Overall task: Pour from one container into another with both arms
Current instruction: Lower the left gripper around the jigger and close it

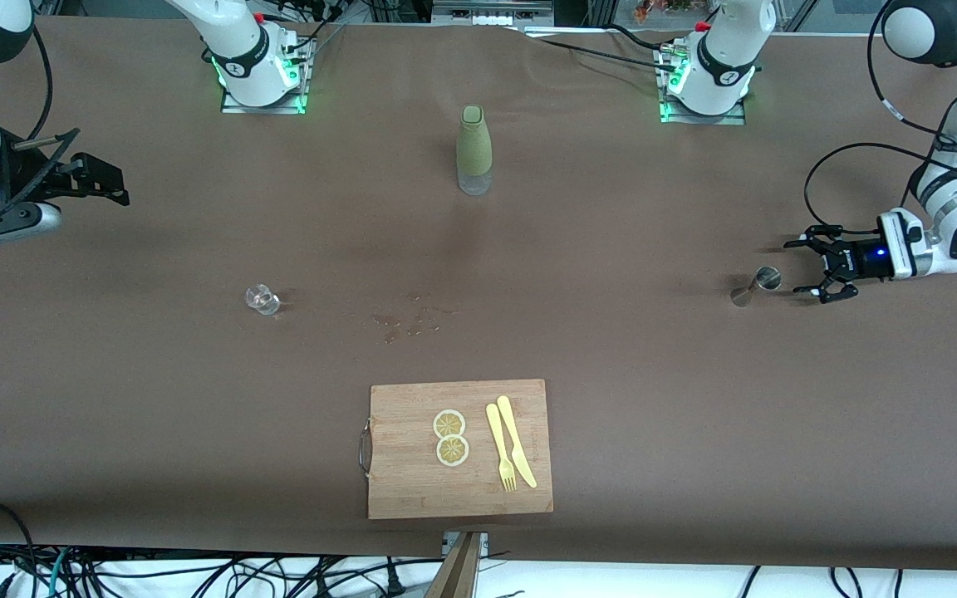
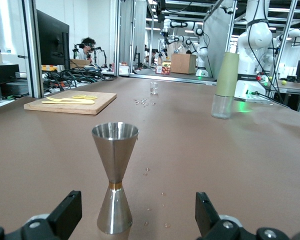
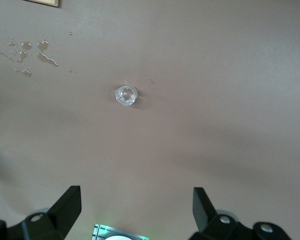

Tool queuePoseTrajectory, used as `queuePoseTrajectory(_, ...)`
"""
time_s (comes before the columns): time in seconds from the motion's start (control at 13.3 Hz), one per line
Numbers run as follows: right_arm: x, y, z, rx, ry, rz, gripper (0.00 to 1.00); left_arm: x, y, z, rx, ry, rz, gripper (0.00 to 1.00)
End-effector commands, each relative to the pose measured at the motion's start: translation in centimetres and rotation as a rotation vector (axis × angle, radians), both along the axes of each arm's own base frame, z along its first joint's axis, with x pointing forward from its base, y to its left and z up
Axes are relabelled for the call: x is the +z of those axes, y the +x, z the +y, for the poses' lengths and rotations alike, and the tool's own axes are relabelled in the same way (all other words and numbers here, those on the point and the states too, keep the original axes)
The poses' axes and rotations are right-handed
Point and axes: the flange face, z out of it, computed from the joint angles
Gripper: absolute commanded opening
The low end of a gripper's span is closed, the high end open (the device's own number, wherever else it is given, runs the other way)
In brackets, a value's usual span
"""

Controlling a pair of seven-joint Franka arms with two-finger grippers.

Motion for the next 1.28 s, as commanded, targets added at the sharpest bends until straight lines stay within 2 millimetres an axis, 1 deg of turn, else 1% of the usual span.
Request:
queuePoseTrajectory(0.0,0.4,-0.1,0.0,0.006,-0.001,-0.004,0.99,-2.8,-0.6,-0.6,0.020,-0.012,-0.145,1.00)
queuePoseTrajectory(0.15,0.5,-0.1,0.0,0.006,0.000,-0.006,0.99,-3.4,-0.1,-1.5,0.032,-0.027,-0.158,1.00)
queuePoseTrajectory(0.3,0.4,-0.1,0.0,0.007,0.000,-0.004,0.99,-4.0,0.6,-2.9,0.021,-0.038,-0.159,1.00)
queuePoseTrajectory(0.38,0.4,-0.1,0.0,0.007,0.000,-0.004,0.99,-4.1,1.0,-3.6,0.014,-0.046,-0.161,1.00)
queuePoseTrajectory(0.6,0.4,-0.1,0.0,0.007,0.000,-0.004,0.99,-4.3,1.6,-4.9,0.011,-0.062,-0.170,1.00)
queuePoseTrajectory(0.98,0.4,-0.1,0.0,0.007,0.000,-0.004,0.99,-5.0,2.1,-6.2,0.014,-0.081,-0.180,1.00)
queuePoseTrajectory(1.2,0.4,-0.1,0.0,0.007,0.000,-0.004,0.99,-5.3,2.1,-6.6,0.012,-0.087,-0.176,1.00)
